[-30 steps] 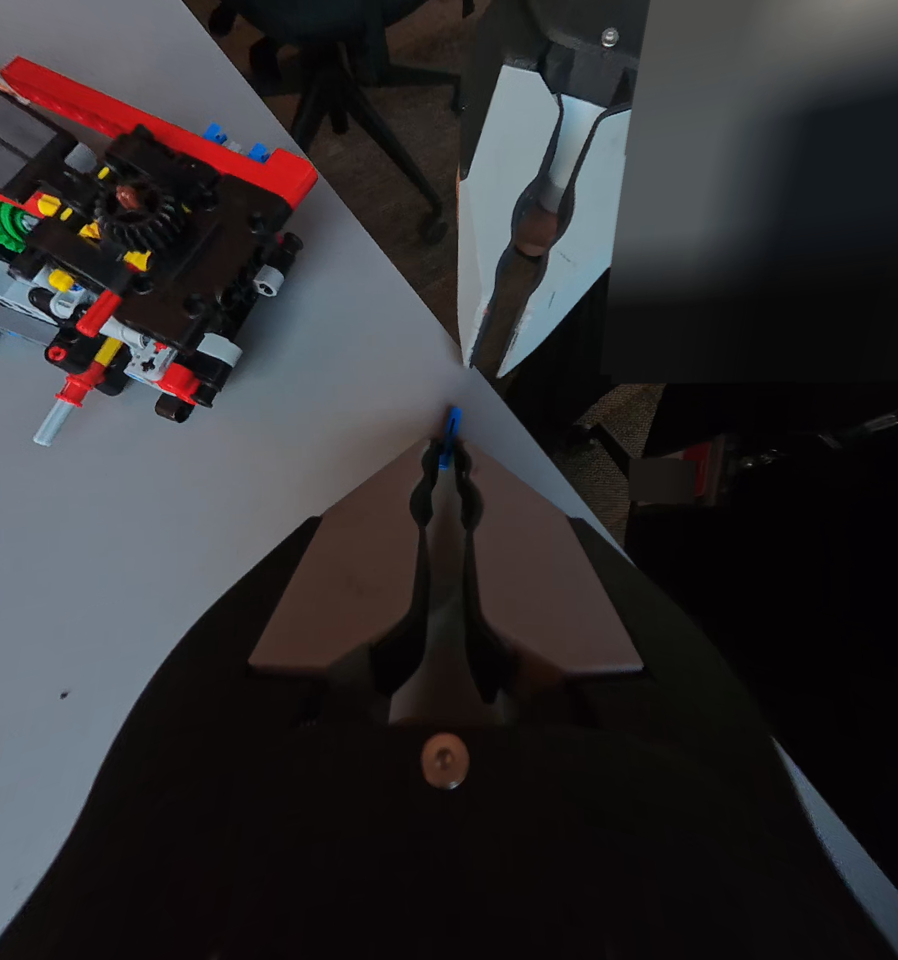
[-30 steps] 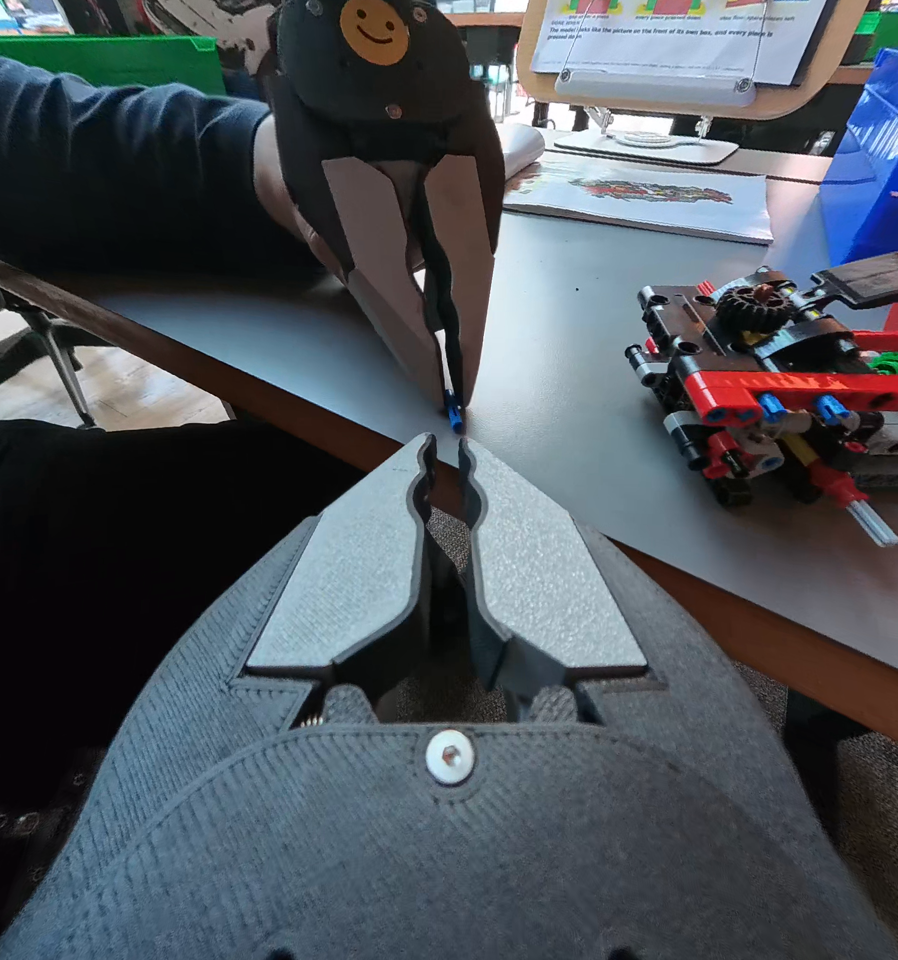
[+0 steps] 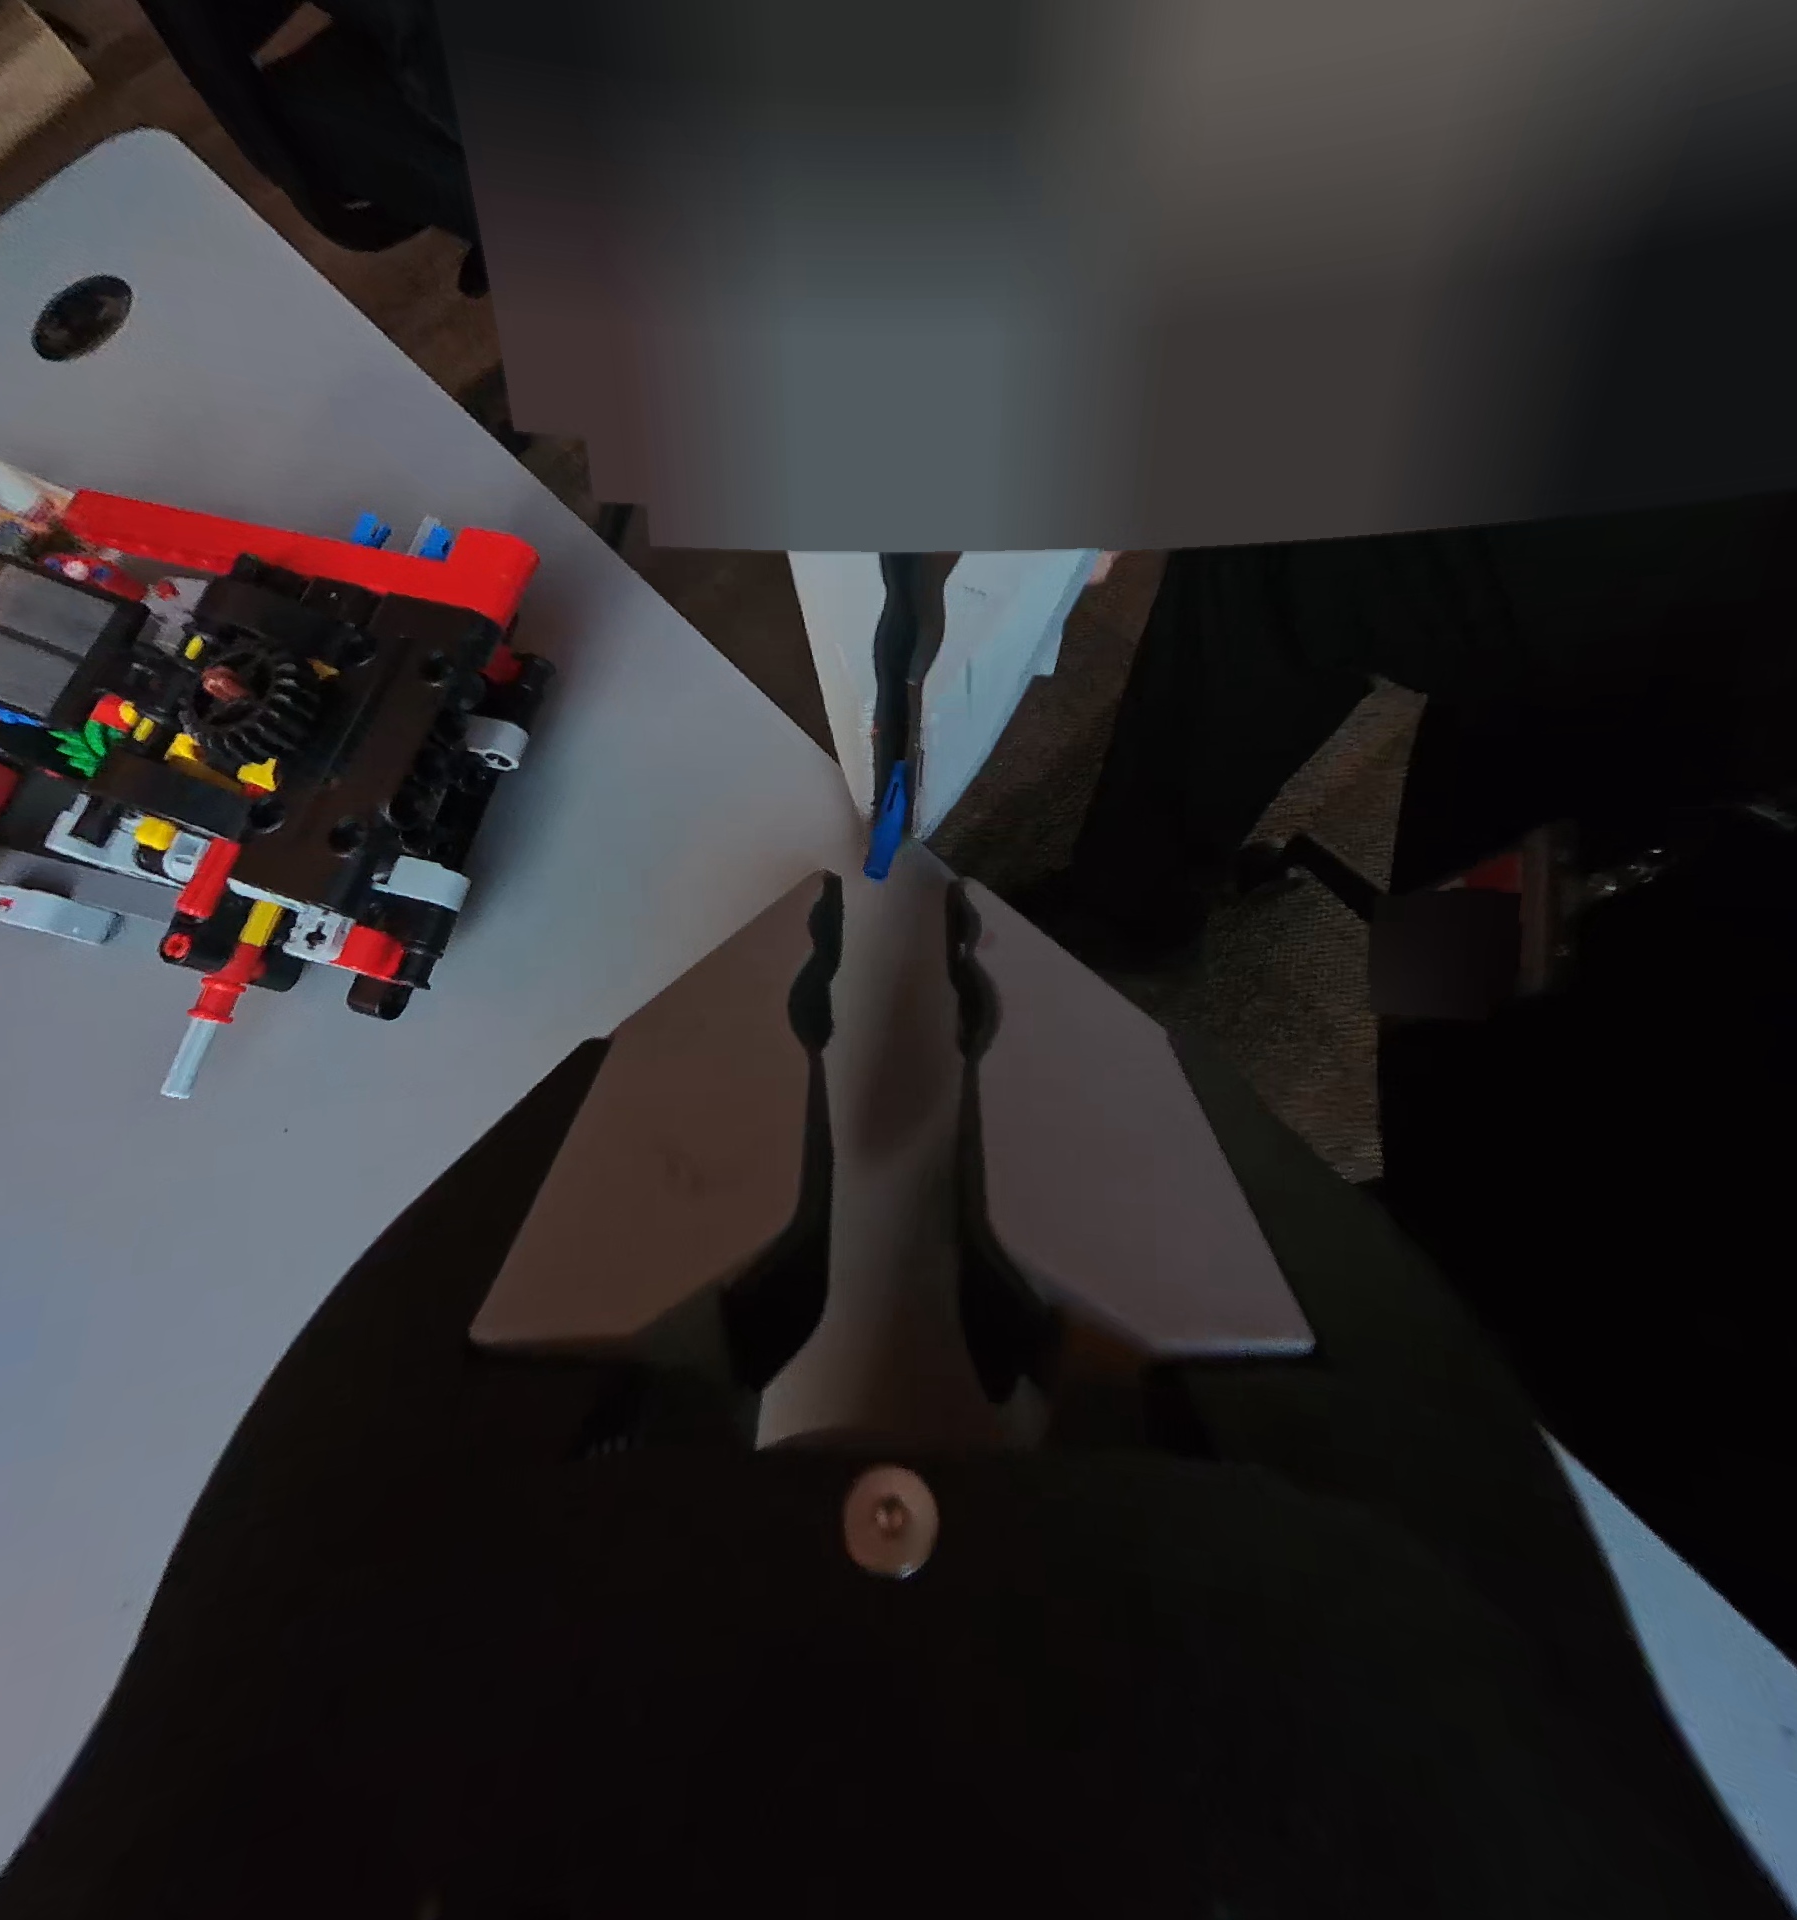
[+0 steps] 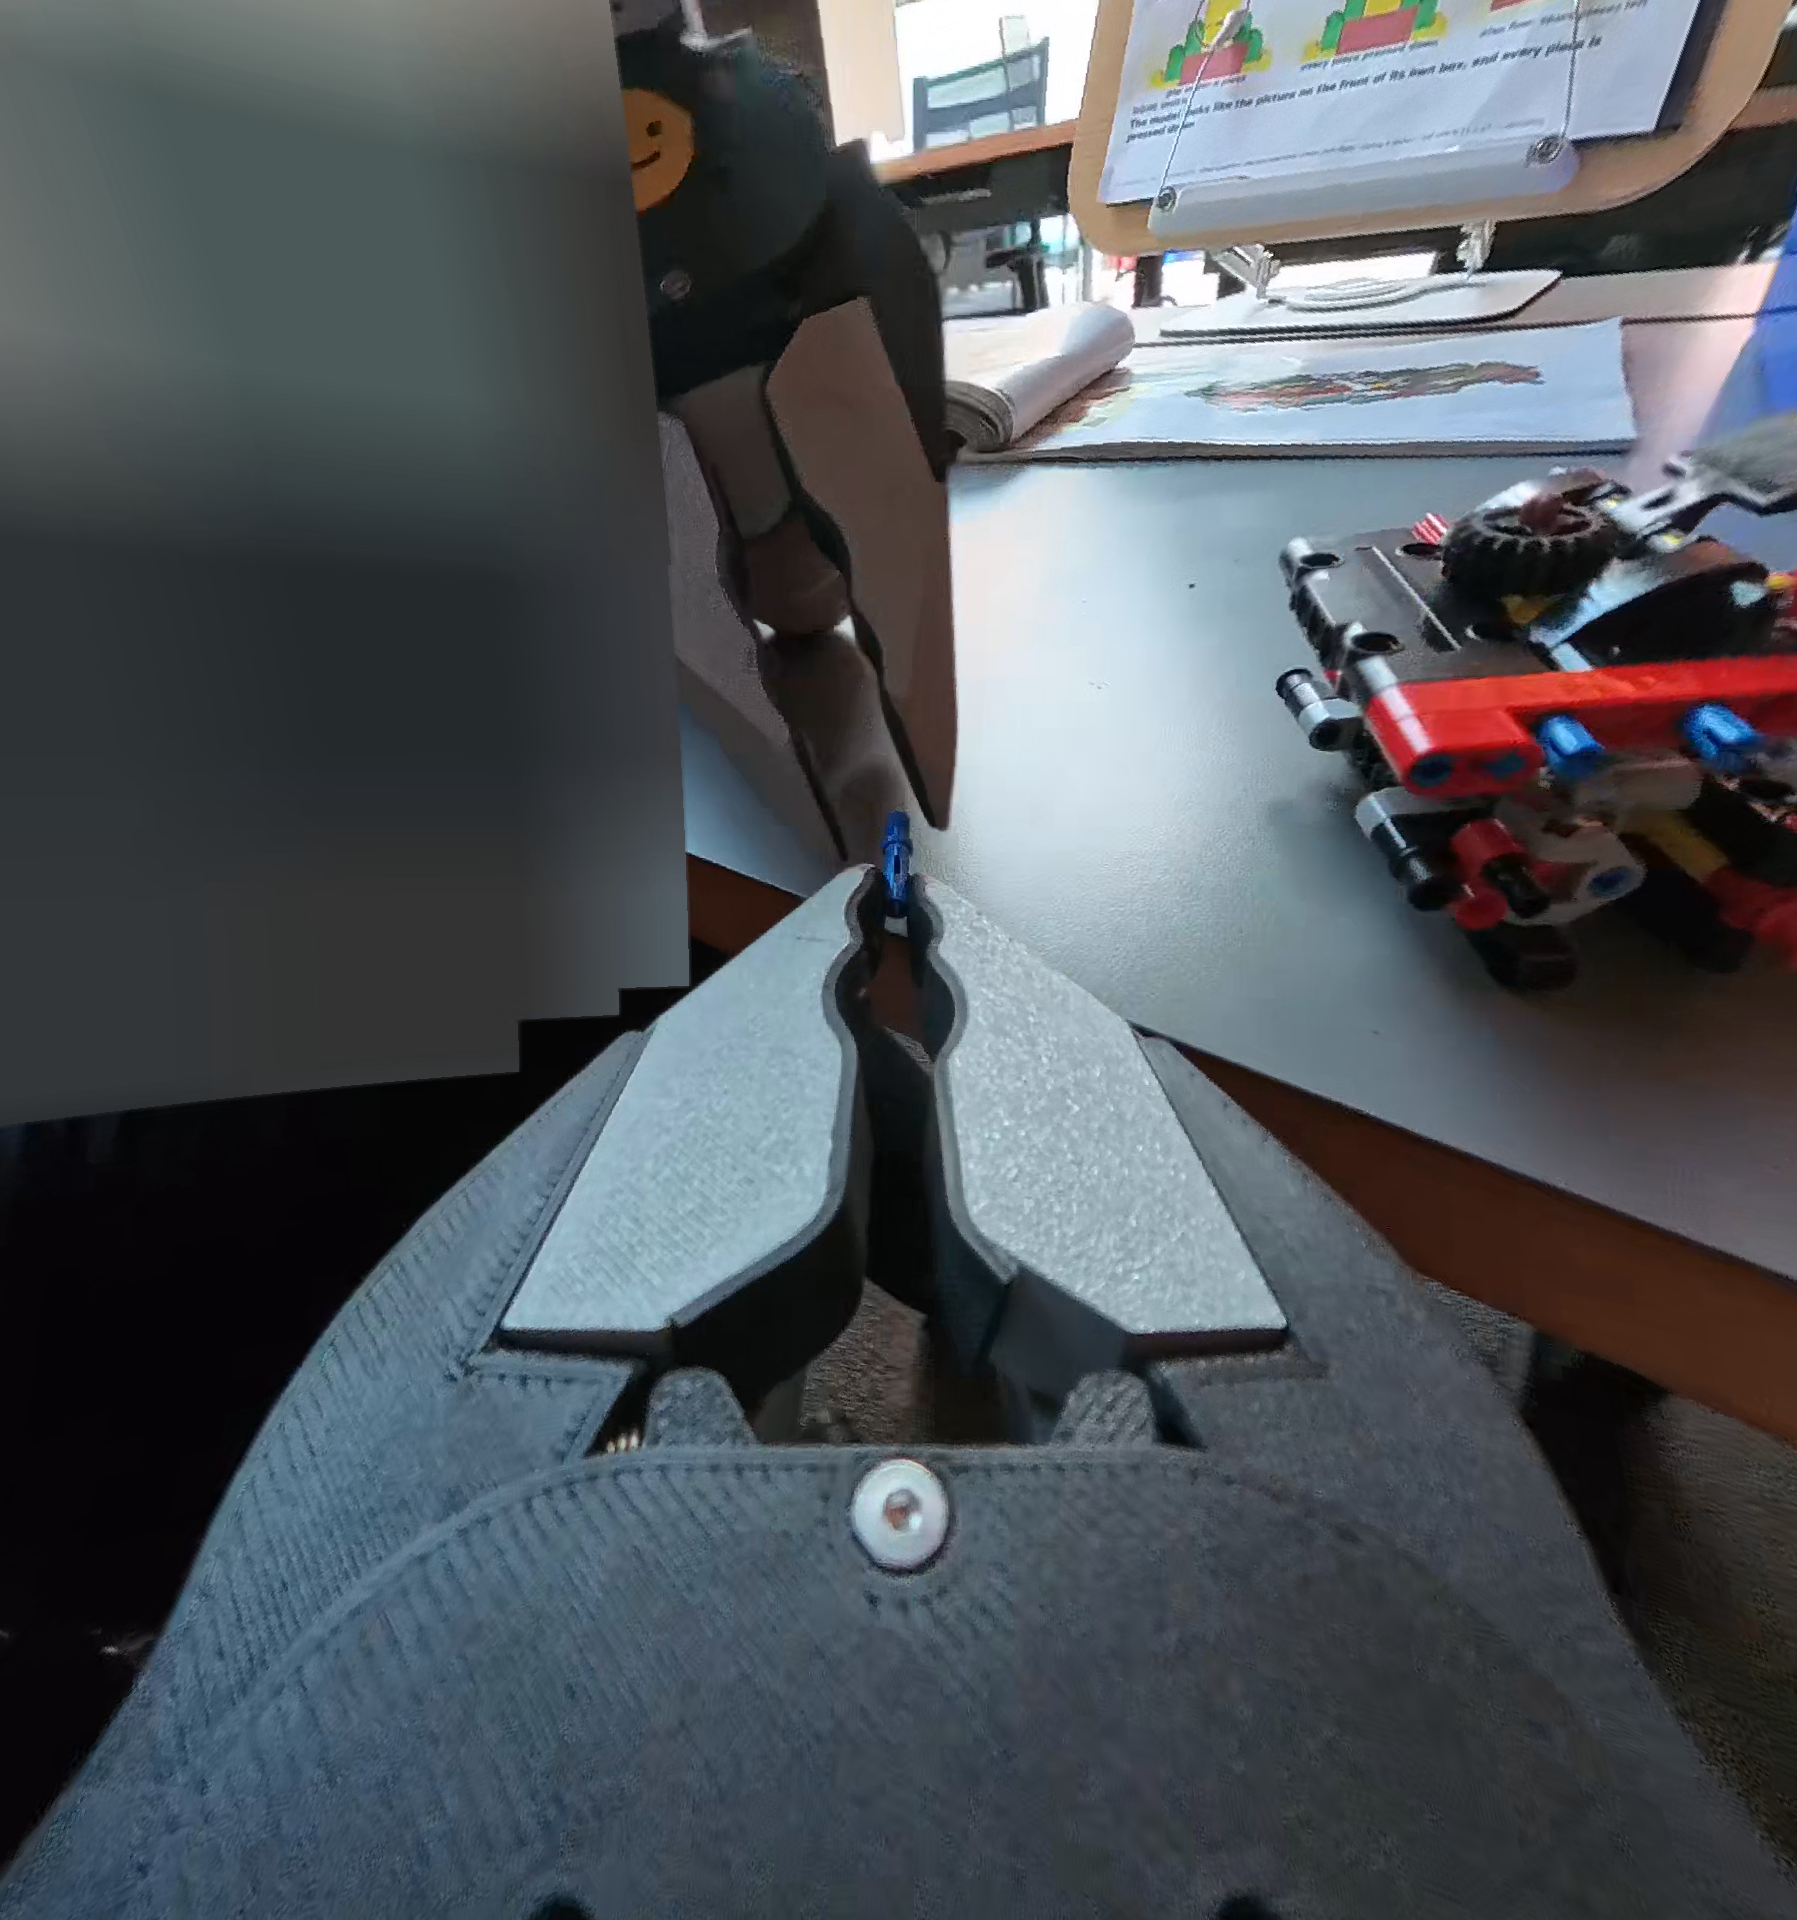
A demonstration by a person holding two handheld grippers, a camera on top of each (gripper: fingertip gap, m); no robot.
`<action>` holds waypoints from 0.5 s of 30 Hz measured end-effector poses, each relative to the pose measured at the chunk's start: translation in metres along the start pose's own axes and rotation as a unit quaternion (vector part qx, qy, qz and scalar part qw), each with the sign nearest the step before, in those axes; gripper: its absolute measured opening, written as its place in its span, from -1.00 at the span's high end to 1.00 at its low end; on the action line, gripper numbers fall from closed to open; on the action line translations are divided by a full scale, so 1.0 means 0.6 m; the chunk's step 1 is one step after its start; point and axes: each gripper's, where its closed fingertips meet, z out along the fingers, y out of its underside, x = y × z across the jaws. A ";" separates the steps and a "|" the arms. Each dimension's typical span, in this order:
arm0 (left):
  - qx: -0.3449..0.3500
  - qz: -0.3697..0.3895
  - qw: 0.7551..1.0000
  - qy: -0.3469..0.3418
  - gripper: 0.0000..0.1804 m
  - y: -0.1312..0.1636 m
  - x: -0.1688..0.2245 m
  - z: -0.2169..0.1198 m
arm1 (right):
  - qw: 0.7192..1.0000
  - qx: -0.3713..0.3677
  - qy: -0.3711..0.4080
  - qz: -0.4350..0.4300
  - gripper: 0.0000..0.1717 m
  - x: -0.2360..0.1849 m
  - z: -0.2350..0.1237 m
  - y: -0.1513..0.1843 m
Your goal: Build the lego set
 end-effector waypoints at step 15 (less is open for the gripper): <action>-0.044 0.168 0.978 -0.116 0.94 0.001 -0.016 0.009 | 0.989 -0.016 -0.049 0.137 0.99 0.003 -0.002 0.003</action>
